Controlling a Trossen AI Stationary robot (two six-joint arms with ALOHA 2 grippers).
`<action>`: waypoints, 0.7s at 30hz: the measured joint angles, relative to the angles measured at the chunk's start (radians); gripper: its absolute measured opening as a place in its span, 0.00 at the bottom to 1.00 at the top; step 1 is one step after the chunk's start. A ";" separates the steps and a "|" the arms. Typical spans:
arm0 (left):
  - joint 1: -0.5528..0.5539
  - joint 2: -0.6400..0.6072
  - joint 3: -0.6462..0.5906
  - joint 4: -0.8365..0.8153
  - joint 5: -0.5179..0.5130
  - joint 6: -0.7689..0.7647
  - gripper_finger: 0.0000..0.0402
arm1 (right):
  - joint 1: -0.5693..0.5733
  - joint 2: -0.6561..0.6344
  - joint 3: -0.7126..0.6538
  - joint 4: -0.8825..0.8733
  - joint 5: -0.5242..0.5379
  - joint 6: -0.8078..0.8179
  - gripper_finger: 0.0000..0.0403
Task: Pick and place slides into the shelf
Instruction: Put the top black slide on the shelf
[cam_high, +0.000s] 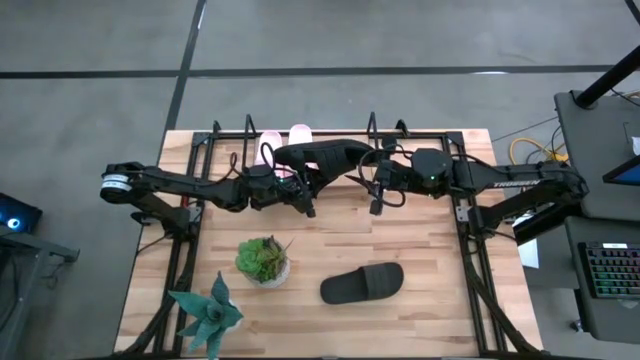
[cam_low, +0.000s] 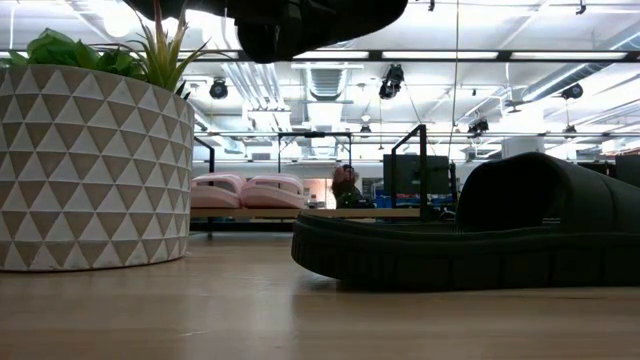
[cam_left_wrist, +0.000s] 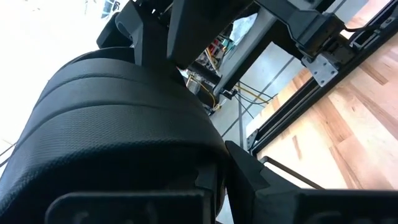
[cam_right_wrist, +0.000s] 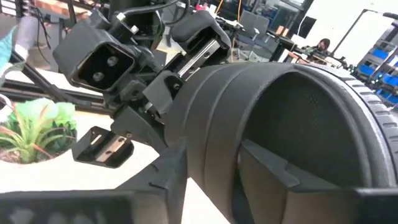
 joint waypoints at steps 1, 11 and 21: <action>0.000 0.000 0.000 -0.001 0.000 0.000 0.00 | 0.000 0.004 0.000 0.000 0.001 -0.008 0.30; 0.000 0.002 -0.004 -0.031 0.000 0.000 0.00 | 0.000 0.058 0.009 -0.012 0.037 -0.122 0.05; 0.000 0.002 -0.005 -0.048 0.001 0.000 0.11 | 0.001 0.052 0.047 -0.078 0.027 -0.111 0.02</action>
